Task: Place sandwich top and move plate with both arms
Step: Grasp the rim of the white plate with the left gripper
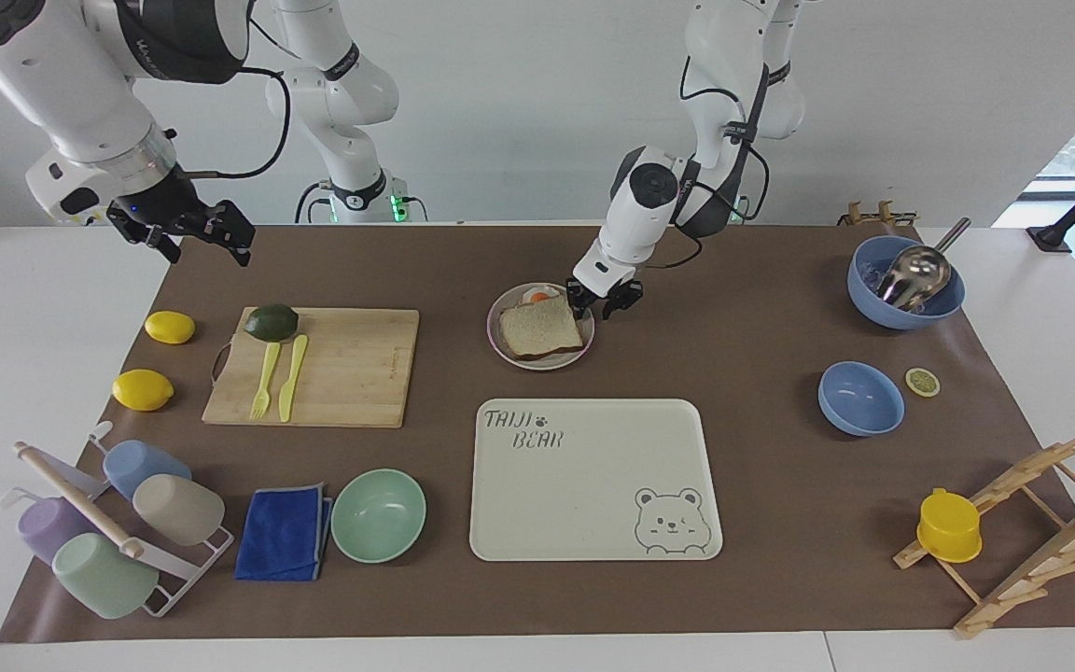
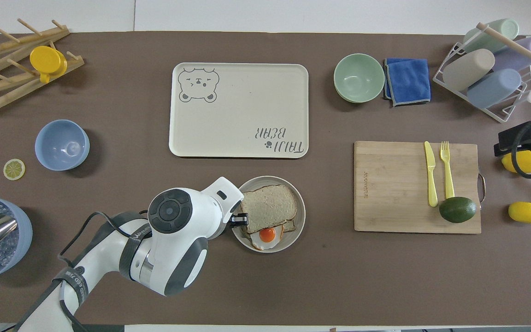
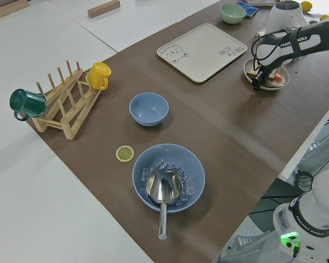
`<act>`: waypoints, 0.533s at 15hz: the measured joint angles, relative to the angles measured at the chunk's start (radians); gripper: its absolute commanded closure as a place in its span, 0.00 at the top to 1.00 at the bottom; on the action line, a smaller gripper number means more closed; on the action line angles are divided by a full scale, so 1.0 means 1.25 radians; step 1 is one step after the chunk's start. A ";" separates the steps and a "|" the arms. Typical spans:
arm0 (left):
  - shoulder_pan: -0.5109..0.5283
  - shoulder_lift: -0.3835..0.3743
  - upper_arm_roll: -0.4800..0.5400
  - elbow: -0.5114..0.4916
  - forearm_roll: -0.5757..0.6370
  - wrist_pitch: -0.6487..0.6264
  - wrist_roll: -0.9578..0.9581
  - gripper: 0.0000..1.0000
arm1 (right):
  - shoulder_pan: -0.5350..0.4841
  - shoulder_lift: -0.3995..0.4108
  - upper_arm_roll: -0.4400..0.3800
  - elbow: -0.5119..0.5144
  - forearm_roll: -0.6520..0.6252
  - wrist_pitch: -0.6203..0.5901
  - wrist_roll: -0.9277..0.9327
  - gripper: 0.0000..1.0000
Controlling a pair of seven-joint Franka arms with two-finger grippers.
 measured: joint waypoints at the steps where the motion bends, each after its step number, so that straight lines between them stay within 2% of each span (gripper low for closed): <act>1: -0.003 0.001 0.000 0.000 -0.001 0.001 -0.001 0.43 | 0.000 -0.001 0.000 0.000 0.000 0.002 -0.005 1.00; 5: -0.003 0.004 0.001 0.000 -0.001 0.003 -0.001 0.29 | 0.000 -0.003 -0.002 0.000 0.000 0.016 -0.007 1.00; 8: -0.003 0.005 0.002 0.000 -0.018 0.012 -0.001 0.09 | -0.001 -0.002 -0.004 0.000 0.000 0.017 -0.007 1.00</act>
